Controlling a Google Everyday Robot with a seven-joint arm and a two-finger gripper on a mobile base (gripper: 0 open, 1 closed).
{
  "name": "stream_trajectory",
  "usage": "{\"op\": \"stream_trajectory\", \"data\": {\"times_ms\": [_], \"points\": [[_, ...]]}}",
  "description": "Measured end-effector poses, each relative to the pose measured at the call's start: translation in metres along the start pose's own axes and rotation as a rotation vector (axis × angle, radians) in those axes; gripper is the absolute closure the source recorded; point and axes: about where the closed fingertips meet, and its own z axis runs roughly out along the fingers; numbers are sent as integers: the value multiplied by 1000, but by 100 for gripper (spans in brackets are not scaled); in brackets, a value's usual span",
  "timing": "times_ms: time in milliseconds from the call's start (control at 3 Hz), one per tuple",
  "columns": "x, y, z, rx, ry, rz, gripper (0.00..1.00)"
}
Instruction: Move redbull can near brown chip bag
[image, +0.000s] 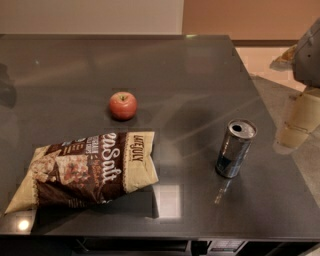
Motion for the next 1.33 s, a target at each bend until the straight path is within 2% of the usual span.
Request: {"op": "stream_trajectory", "data": {"times_ms": [667, 1000, 1333], "points": [[-26, 27, 16, -110, -106, -87, 0], [-32, 41, 34, -159, -145, -119, 0], [-34, 48, 48, -180, -180, -140, 0]]}}
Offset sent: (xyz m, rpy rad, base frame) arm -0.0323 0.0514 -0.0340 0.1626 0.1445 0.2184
